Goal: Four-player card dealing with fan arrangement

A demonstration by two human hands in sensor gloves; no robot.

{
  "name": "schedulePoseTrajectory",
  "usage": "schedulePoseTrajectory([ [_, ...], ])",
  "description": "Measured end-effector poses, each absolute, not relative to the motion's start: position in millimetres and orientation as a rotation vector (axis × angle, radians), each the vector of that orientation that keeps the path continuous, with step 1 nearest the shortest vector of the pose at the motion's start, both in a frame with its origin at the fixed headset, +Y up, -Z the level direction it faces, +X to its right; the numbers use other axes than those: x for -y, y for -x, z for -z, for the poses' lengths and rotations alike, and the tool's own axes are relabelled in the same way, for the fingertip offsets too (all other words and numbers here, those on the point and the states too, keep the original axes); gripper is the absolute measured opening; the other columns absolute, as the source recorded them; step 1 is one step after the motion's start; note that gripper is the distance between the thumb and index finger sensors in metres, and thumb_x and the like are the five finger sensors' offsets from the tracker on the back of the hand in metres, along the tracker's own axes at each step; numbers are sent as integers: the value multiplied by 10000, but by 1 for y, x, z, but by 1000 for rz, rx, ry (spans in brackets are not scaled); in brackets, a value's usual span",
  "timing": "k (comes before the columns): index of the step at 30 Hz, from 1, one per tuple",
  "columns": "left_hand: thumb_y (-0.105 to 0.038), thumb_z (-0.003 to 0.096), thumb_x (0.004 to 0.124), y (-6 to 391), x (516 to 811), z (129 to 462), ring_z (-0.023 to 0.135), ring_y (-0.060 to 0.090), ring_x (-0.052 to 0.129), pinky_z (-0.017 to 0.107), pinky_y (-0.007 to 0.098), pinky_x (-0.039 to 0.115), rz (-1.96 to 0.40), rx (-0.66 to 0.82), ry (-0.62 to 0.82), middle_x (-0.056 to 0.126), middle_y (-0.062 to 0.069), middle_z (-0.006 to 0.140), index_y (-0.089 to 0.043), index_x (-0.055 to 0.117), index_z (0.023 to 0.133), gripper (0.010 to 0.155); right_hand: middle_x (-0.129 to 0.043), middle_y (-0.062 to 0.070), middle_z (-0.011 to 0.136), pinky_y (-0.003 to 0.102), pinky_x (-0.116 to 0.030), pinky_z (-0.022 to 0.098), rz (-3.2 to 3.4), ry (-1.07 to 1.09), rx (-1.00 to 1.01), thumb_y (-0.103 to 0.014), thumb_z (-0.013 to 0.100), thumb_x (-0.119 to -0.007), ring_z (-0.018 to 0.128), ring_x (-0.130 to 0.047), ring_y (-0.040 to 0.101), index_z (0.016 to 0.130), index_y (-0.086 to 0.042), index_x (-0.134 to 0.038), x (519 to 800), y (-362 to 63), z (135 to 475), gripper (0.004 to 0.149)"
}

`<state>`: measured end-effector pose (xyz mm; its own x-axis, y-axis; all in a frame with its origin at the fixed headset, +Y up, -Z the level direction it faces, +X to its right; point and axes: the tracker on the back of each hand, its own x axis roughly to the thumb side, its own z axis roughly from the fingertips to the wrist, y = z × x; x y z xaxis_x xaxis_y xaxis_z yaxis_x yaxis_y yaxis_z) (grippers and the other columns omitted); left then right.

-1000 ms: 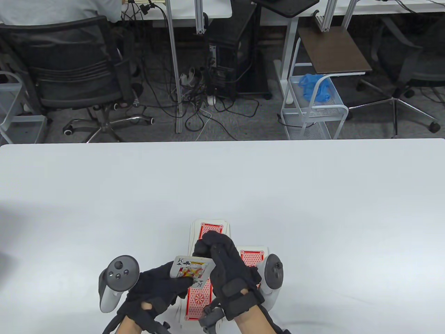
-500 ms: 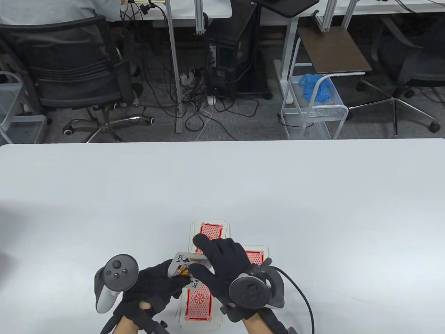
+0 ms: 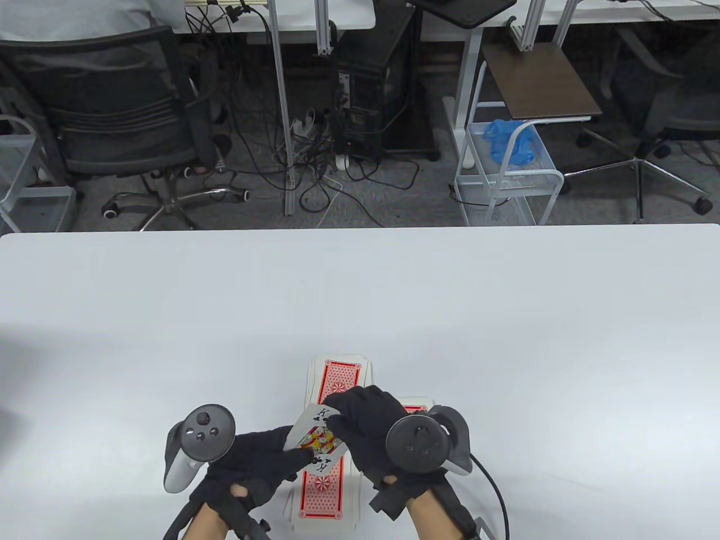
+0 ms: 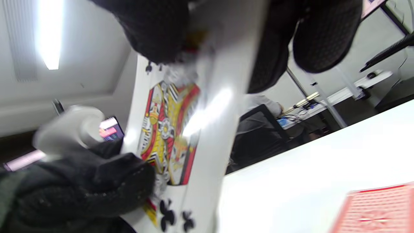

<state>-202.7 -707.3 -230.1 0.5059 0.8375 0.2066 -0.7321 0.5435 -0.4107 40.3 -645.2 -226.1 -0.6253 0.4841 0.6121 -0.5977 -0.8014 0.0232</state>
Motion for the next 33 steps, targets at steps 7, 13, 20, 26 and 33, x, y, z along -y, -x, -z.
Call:
schedulePoseTrajectory([
  [7,-347,431,901,193,701,233,603,334,1189,394,425,1039,-908,424,235,1143,65,730,-167,961,835,446,-924,39,654,628,-765,526,-2326,-816,431,-387,552,-710,580,-950,335,858,-173,-803,647,-32,227,385],
  [13,-396,471,894,205,707,235,726,429,1110,467,537,965,-1014,417,388,1075,137,844,-163,921,910,497,-938,54,696,641,-745,552,-2191,-819,306,-333,546,-706,628,-951,351,876,-158,-808,647,-40,233,387],
  [20,-350,431,892,201,695,221,605,345,1190,397,443,1036,-873,453,199,1135,81,743,-160,970,833,452,-969,83,622,664,-752,513,-2241,-805,450,-423,558,-712,546,-965,379,820,-144,-874,636,-43,224,416],
  [26,-345,429,897,198,693,216,587,337,1196,390,433,1039,-868,449,156,1134,75,733,-160,971,826,444,-912,158,820,705,-690,562,-2253,-783,339,-396,591,-692,693,-906,462,979,-119,-764,637,-47,223,482],
  [33,-341,429,904,203,691,217,583,338,1194,391,434,1036,-884,441,141,1140,76,721,-159,970,825,441,-916,114,817,692,-700,571,-2264,-849,313,-312,599,-693,707,-918,435,968,-141,-764,633,-39,222,412],
])
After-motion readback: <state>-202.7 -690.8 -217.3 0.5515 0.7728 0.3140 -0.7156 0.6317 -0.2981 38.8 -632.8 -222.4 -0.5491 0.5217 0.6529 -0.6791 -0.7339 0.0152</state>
